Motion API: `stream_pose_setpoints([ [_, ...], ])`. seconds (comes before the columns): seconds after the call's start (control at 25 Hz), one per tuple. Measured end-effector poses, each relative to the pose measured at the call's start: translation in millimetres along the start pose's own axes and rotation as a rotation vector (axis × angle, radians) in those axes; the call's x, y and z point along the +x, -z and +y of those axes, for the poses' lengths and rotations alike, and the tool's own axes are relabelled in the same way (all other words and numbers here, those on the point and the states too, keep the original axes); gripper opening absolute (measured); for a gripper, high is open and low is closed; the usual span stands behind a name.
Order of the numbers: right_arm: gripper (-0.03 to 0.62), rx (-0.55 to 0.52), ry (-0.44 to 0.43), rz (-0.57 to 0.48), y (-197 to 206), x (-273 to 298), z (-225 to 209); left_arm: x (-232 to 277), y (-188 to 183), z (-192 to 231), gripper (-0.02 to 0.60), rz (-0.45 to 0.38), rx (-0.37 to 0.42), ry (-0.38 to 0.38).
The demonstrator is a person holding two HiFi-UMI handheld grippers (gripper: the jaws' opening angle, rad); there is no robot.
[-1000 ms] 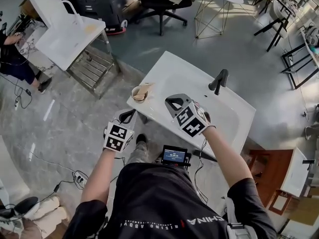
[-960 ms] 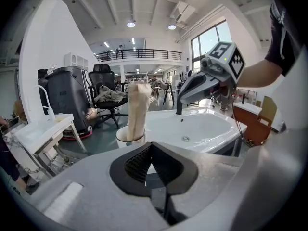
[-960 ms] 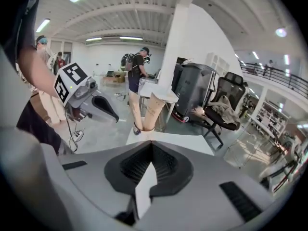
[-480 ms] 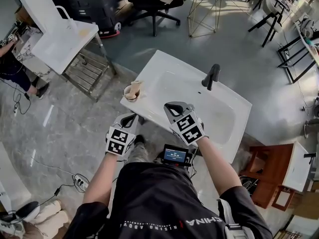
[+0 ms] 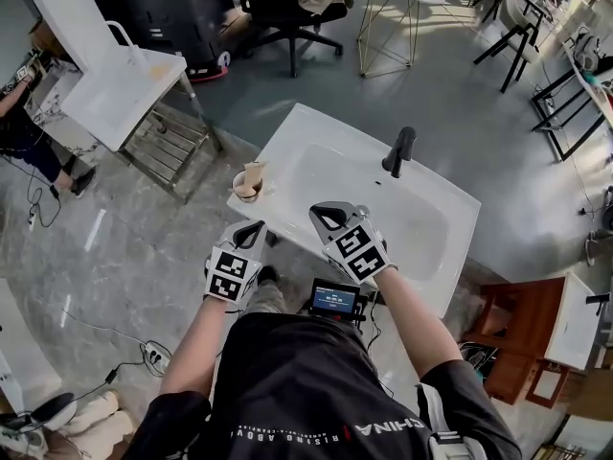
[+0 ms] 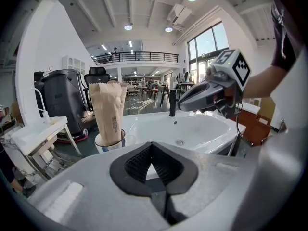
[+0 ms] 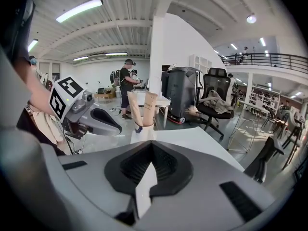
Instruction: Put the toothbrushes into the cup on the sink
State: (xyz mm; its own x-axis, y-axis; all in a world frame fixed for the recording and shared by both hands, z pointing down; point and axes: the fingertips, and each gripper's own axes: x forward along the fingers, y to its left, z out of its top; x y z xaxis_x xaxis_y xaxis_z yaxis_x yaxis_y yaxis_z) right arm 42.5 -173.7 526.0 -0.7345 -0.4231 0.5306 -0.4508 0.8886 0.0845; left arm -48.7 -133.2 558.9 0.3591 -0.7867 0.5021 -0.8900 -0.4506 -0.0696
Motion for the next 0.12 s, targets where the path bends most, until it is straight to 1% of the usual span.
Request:
stream_pose_setpoints([
  [0.12, 0.008, 0.000, -0.015, -0.001, 0.1, 2.3, 1.9, 2.4, -7.8, 0.1, 0.005, -0.011, 0.009, 0.004],
])
